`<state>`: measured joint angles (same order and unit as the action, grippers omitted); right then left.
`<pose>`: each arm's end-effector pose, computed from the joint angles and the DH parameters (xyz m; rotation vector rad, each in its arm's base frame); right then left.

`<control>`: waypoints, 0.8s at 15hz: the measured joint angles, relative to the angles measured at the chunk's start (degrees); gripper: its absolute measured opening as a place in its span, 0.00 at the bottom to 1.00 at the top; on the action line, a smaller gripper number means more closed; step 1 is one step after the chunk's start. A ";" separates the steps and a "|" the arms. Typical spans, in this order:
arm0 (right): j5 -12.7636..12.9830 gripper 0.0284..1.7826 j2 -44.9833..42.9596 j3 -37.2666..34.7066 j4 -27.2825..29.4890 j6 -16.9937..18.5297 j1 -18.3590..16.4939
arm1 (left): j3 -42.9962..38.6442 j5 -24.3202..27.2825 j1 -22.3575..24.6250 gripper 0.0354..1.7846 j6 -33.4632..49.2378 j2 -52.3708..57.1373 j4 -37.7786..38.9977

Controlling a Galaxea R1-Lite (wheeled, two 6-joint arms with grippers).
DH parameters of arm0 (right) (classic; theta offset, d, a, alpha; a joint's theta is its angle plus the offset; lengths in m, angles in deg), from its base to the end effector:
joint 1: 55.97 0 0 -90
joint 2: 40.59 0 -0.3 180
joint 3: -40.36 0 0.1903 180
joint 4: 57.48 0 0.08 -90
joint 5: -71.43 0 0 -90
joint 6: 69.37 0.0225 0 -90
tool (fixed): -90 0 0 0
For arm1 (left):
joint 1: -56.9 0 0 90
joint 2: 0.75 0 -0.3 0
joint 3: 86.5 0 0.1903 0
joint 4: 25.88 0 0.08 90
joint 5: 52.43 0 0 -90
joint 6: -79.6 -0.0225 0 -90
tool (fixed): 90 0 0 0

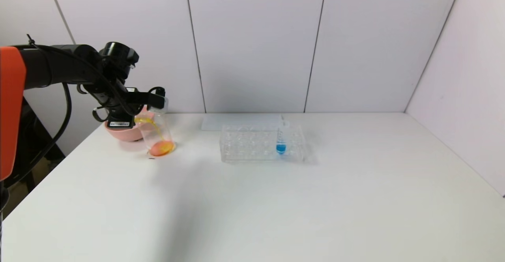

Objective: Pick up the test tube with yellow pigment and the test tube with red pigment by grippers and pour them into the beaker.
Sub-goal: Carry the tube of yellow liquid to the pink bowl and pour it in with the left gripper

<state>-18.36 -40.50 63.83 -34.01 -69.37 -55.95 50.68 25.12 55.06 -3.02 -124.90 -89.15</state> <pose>-0.0228 -0.0001 0.0758 0.0000 0.0016 -0.0033 0.4190 -0.0086 0.2128 1.4466 0.8469 -0.4903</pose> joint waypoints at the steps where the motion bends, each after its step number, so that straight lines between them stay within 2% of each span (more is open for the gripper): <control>1: 0.01 0.95 0.00 0.00 0.00 0.00 0.00 | 0.00 -0.65 -0.13 0.23 -0.50 -0.05 0.04; 5: 0.01 0.95 0.00 0.00 0.00 0.00 -0.02 | 0.00 -4.80 -0.85 0.23 -3.07 -0.16 0.91; 8: 0.01 0.95 0.00 0.00 0.00 0.00 -0.02 | -0.04 -8.77 -1.54 0.23 -8.00 -0.30 3.72; 12: 0.01 0.95 0.00 0.00 0.00 0.00 -0.02 | -0.28 -9.00 -2.26 0.23 -9.51 -0.49 3.86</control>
<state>-18.35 -40.50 63.83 -34.01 -69.37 -55.97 50.40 16.12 52.80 -12.53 -125.39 -85.29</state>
